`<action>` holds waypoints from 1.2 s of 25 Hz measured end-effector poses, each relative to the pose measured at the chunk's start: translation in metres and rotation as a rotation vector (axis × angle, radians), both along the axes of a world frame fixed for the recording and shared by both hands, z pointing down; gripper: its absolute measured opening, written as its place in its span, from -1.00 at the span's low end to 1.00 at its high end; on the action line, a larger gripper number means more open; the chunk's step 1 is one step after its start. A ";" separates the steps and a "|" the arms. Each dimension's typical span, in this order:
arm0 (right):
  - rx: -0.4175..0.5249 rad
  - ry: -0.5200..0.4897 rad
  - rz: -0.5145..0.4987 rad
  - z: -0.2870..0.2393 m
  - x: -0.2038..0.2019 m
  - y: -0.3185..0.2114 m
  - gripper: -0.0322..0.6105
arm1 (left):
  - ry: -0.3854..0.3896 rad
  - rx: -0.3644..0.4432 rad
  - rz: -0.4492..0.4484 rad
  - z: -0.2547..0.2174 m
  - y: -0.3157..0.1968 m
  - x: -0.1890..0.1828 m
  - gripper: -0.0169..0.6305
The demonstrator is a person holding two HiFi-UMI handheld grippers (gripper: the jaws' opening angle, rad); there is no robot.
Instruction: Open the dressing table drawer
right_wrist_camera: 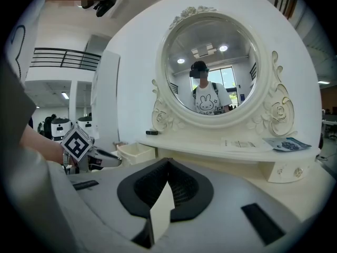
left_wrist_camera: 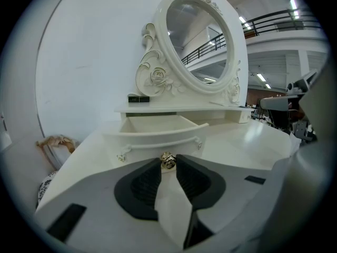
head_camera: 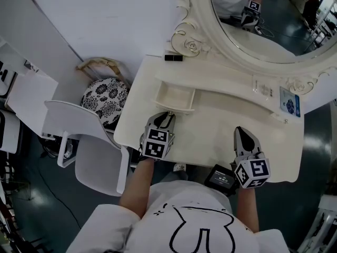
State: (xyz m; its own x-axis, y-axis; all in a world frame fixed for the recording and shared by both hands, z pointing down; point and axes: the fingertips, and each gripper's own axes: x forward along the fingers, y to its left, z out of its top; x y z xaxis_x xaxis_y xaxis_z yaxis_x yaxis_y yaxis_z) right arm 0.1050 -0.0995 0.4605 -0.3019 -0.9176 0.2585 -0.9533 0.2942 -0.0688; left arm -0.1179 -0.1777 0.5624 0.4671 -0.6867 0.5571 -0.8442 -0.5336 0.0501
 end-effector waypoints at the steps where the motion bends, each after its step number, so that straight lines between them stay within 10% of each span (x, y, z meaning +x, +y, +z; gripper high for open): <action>1: -0.002 0.002 0.002 -0.001 0.000 0.000 -0.86 | 0.001 -0.003 0.000 0.000 -0.001 0.000 -0.60; 30: 0.015 -0.027 -0.122 -0.041 0.013 -0.019 -0.86 | 0.030 -0.009 -0.166 -0.038 0.006 0.001 -0.19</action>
